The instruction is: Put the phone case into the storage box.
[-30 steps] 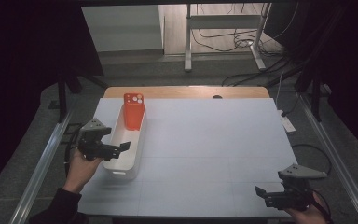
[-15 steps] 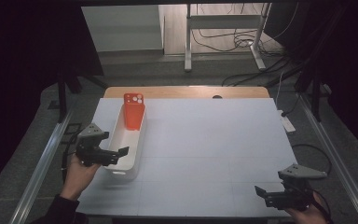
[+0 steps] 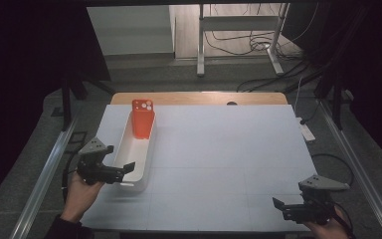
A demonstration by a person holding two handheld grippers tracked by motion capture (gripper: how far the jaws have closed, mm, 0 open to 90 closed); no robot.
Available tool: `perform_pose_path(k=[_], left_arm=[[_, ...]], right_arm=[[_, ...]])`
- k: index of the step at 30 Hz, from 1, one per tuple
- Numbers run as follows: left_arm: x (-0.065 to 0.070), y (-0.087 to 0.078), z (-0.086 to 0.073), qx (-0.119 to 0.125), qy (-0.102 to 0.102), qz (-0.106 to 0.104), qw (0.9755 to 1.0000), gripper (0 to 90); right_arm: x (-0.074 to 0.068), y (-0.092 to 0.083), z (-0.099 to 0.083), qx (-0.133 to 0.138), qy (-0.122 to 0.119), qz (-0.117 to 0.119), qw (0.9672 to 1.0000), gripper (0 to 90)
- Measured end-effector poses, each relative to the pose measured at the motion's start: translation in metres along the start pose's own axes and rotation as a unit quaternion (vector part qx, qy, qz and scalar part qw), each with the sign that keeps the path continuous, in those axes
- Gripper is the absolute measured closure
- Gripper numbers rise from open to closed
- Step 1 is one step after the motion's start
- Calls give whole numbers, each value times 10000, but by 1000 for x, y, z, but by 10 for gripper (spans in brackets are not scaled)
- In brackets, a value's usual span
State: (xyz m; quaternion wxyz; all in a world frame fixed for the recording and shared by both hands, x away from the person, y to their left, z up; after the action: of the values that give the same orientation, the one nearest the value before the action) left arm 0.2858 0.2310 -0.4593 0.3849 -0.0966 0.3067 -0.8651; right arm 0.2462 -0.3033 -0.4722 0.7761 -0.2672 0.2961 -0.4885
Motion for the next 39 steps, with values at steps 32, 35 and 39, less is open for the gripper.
perform_pose_path(k=[32,35,39], left_arm=[[15,-27,-31,-42,-110,176,9998,0],[16,-29,-34,-33,-117,201,9997,0],[17,-34,-37,-13,-139,216,9997,0]], right_arm=[[-1,1,0,-28,-39,-25,10000,0],[-1,1,0,-26,-35,-28,10000,0],[-1,1,0,-25,-33,-34,10000,0]])
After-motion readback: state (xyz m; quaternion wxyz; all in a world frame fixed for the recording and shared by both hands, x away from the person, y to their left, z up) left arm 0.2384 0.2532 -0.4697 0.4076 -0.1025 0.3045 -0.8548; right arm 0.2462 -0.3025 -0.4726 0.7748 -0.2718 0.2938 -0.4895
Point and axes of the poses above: each handheld gripper's, and its own axes: y roughly forward along the jaws, z roughly out of its top, x roughly to its right, the point moved 4 cm from there along y, roughly forward along the jaws, and after that the axes turned 14 degrees about y, right-handed, at the moved point
